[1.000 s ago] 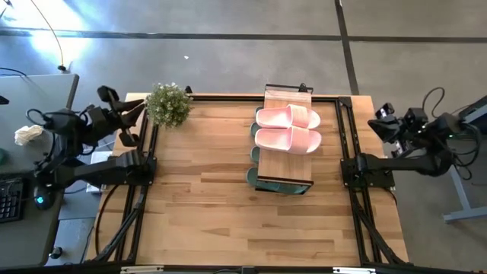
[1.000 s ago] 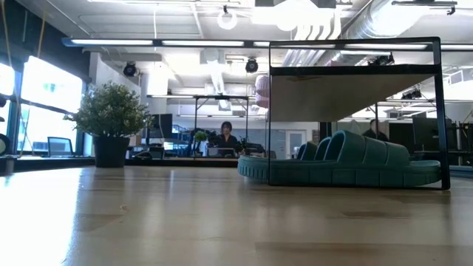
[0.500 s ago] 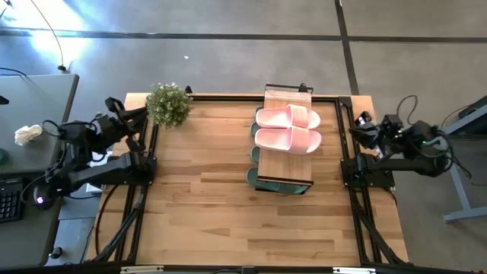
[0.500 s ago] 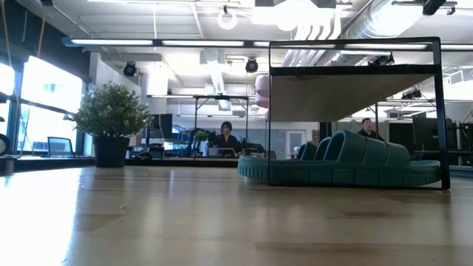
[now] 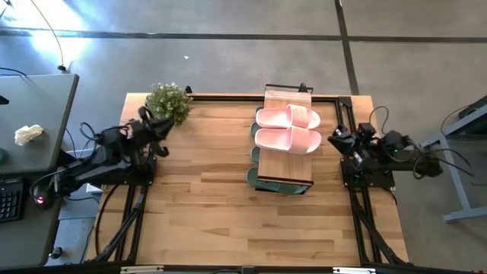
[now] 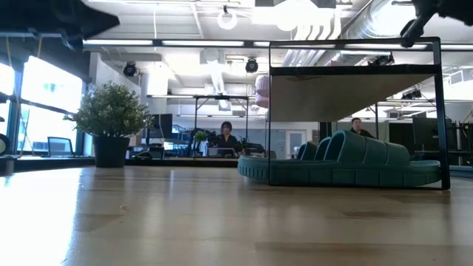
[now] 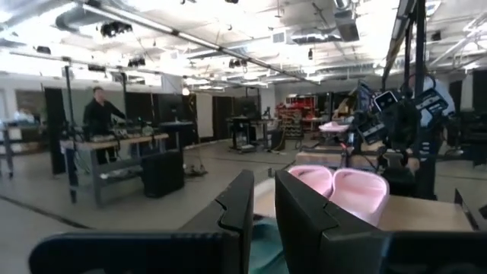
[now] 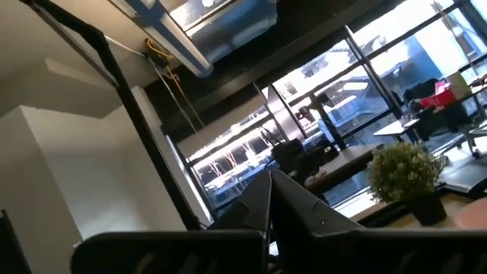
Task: Pick and place slides into the shelf
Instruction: Return to Home Position
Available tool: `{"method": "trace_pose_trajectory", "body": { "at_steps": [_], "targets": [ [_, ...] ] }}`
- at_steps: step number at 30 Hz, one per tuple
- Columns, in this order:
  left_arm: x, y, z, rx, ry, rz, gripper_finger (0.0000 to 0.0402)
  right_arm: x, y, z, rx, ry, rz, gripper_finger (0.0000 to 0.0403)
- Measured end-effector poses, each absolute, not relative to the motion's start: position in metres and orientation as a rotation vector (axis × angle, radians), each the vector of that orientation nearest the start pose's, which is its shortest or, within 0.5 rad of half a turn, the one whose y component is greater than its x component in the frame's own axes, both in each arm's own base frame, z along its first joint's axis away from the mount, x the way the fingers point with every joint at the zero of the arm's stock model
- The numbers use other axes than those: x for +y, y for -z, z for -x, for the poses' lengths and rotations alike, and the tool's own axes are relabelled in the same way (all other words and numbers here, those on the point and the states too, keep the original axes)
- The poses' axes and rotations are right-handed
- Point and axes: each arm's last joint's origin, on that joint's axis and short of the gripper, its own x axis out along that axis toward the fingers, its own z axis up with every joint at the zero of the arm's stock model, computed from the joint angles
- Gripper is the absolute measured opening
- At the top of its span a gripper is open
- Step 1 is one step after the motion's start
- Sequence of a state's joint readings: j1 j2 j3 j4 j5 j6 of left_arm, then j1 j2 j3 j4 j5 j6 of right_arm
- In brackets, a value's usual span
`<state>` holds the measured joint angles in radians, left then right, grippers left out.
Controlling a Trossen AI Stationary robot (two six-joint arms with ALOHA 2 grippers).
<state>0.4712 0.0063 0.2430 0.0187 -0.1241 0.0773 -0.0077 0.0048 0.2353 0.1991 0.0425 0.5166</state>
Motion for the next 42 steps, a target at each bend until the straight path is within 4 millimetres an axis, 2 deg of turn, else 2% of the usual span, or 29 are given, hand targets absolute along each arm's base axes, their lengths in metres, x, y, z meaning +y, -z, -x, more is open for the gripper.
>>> {"method": "trace_pose_trajectory", "body": {
  "at_steps": [8,13,23,28,34,42],
  "targets": [
    [0.045,-0.198,-0.08,-0.207,-0.592,-0.029,0.0046,-0.002,-0.223,-0.084,-0.431,-0.081,-0.578,0.0],
    [0.047,-0.183,-0.084,-0.178,-0.592,-0.023,0.0046,-0.001,-0.208,-0.088,-0.409,-0.083,-0.562,0.0],
    [0.047,-0.174,-0.085,-0.05,-0.588,-0.14,0.0046,0.0,-0.186,-0.095,-0.2,-0.049,-0.493,0.0],
    [0.047,-0.173,-0.085,-0.003,-0.59,-0.265,0.0046,0.001,-0.178,-0.097,-0.113,-0.074,-0.234,0.0],
    [0.047,-0.172,-0.085,0.061,-0.589,-0.429,0.0046,0.001,-0.175,-0.097,-0.091,-0.042,0.019,0.0],
    [0.048,-0.171,-0.085,0.092,-0.608,-0.461,0.0046,-0.002,-0.173,-0.097,-0.074,0.051,0.052,0.0]
  ]
}}
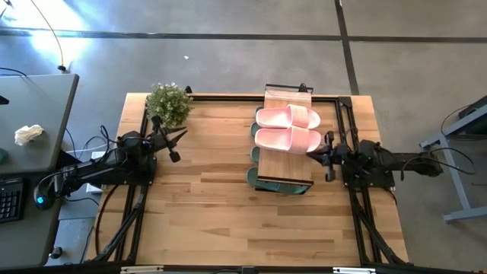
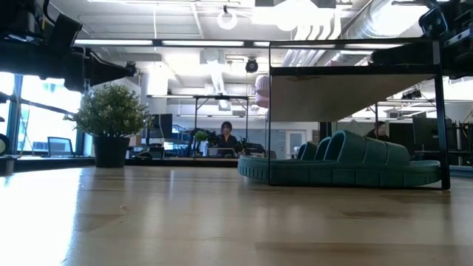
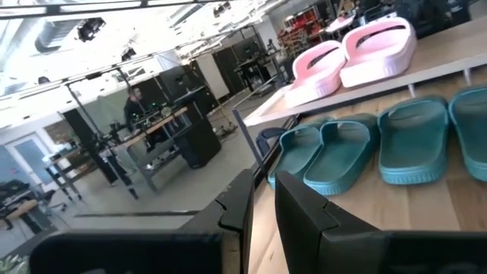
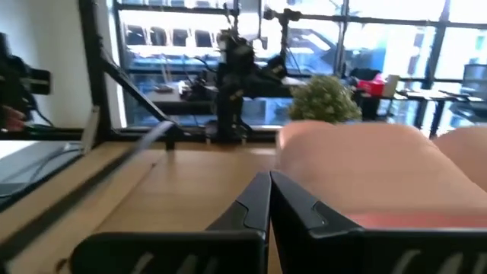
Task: Pick and place slides into the shelf
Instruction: Return to Home Position
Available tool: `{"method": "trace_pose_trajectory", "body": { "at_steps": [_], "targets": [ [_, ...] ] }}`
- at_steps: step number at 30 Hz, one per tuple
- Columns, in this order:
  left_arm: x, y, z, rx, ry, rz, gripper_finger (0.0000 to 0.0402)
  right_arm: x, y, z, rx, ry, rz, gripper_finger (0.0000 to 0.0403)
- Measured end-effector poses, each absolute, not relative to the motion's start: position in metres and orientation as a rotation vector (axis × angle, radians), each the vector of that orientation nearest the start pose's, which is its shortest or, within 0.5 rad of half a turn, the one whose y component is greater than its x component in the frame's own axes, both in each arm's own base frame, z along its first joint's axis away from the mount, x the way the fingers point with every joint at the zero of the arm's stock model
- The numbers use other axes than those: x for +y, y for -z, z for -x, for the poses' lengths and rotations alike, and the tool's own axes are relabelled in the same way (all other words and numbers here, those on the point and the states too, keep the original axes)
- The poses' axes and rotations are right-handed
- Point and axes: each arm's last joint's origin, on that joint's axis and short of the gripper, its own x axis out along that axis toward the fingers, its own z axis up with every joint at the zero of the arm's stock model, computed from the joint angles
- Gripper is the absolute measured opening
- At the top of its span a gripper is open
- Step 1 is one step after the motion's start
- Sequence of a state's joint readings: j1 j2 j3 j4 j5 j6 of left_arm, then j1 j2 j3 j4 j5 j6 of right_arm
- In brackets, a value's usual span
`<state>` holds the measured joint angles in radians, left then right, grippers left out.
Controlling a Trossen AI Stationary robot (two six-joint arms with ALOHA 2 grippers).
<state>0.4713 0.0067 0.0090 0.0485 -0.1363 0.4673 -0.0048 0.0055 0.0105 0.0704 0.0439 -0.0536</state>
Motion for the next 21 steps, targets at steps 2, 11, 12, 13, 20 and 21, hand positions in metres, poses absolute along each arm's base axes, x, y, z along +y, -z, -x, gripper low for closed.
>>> {"method": "trace_pose_trajectory", "body": {
  "at_steps": [2,11,12,13,20,21],
  "targets": [
    [0.0477,-0.1707,-0.0847,0.093,-0.613,-0.461,0.0046,-0.0025,-0.1718,-0.0972,-0.056,0.076,0.049,0.0],
    [0.0474,-0.1709,-0.0849,0.072,-0.599,-0.409,0.0046,-0.0026,-0.169,-0.0973,-0.031,0.079,-0.028,0.0],
    [0.0471,-0.1709,-0.0851,0.065,-0.59,-0.393,0.0046,-0.0026,-0.169,-0.0973,-0.031,0.079,-0.026,0.0],
    [0.047,-0.171,-0.0852,0.061,-0.584,-0.386,0.0046,-0.0026,-0.169,-0.0973,-0.03,0.079,-0.023,0.0],
    [0.0464,-0.1709,-0.0856,0.046,-0.562,-0.348,0.0046,-0.0026,-0.169,-0.0973,-0.03,0.079,-0.027,0.0],
    [0.0461,-0.171,-0.0857,0.036,-0.55,-0.322,0.0046,-0.0026,-0.169,-0.0973,-0.03,0.079,-0.027,0.0]
  ]
}}
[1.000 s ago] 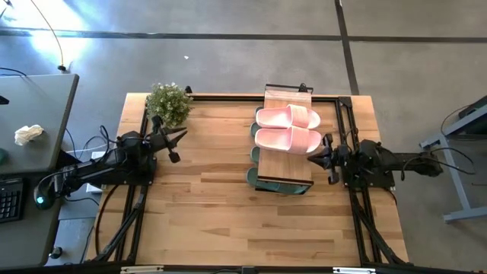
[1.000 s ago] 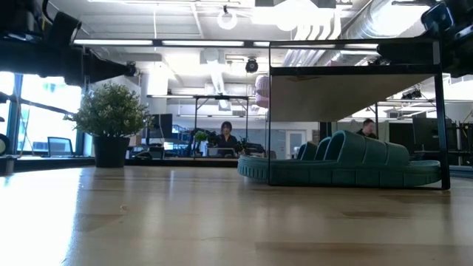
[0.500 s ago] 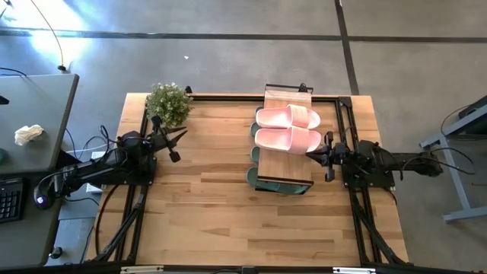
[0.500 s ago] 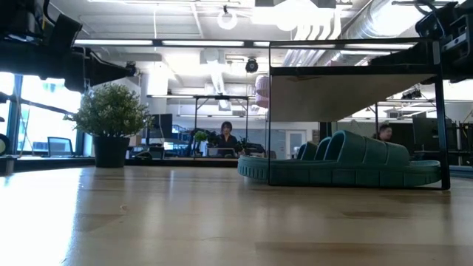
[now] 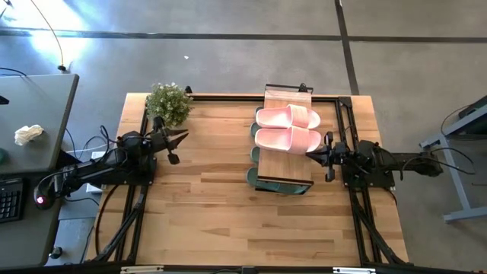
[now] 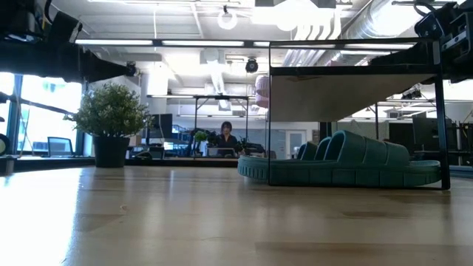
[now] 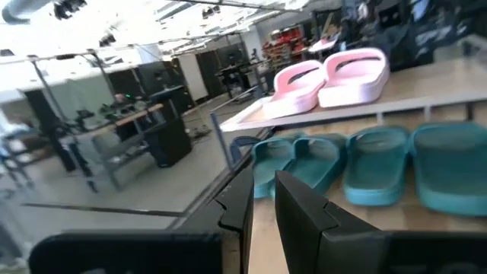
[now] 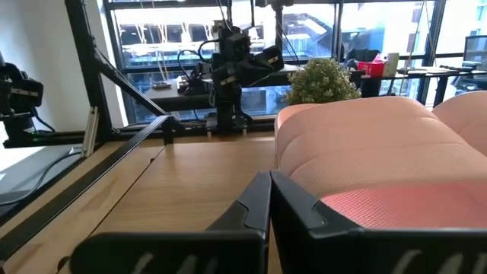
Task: Pick and place slides into the shelf
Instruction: Return to Home Position
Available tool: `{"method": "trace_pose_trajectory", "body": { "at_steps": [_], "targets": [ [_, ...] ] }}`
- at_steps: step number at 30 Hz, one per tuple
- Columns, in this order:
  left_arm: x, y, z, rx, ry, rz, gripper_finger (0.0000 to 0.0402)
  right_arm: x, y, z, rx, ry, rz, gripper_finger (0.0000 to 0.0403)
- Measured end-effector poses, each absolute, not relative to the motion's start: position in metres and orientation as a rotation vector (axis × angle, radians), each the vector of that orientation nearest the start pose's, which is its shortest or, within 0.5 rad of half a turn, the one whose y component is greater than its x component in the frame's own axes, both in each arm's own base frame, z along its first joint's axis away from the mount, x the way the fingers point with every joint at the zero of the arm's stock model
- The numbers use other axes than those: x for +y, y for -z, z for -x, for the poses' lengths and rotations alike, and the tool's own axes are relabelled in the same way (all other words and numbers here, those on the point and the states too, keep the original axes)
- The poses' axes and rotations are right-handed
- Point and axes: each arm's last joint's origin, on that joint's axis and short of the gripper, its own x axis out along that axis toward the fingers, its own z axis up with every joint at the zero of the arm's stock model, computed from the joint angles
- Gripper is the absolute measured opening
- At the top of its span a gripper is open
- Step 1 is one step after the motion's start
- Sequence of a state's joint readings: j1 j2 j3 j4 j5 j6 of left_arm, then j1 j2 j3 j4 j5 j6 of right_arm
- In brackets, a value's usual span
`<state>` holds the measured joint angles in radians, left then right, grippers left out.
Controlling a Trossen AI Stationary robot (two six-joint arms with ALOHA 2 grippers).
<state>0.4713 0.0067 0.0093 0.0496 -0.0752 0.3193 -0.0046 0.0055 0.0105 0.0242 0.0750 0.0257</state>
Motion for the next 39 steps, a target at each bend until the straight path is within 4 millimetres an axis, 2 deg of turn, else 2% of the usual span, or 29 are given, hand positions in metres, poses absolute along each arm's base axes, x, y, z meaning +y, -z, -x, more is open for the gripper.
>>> {"method": "trace_pose_trajectory", "body": {
  "at_steps": [39],
  "targets": [
    [0.0456,-0.1711,-0.086,0.024,-0.531,-0.295,0.0046,-0.0026,-0.1687,-0.0973,-0.028,0.079,-0.027,0.0]
  ]
}}
